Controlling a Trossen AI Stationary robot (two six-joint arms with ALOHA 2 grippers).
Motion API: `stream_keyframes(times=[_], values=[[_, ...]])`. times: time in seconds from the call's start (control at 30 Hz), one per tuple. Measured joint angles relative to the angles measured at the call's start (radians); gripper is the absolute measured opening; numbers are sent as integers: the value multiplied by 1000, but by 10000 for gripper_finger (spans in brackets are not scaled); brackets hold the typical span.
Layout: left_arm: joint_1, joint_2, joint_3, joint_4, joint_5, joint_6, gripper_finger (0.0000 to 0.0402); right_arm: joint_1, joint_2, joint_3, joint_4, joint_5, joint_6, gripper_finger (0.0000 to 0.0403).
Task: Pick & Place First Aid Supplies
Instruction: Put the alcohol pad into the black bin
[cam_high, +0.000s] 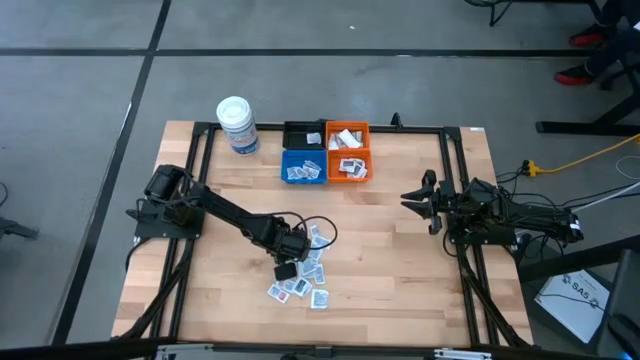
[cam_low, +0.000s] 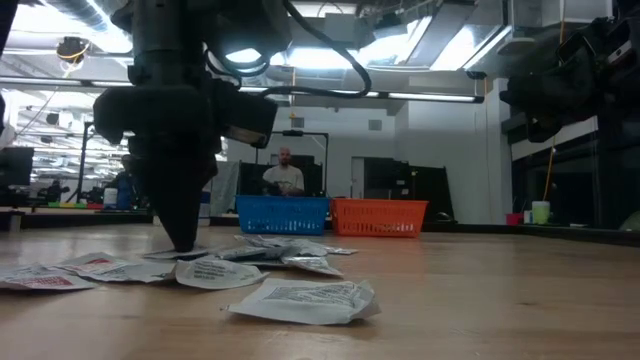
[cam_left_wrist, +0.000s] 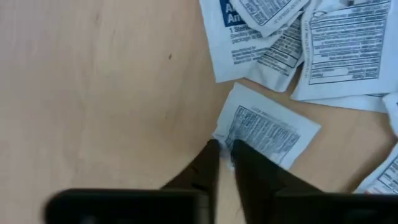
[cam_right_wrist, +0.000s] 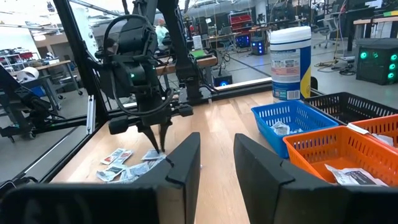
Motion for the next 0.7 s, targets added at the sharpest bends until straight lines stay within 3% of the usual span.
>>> stream_keyframes(times=[0.07,0.17,0.5,0.7], values=[[6,-1,-1,15,17,-1,11,0,0,0,0,0,0,100],[18,-17,-2,20,38,14,5,0,0,0,0,0,0,100],[76,-137,-6,27,159,203,2,0,0,0,0,0,0,100],[119,-228,-6,151,299,303,2,0,0,0,0,0,0,100]])
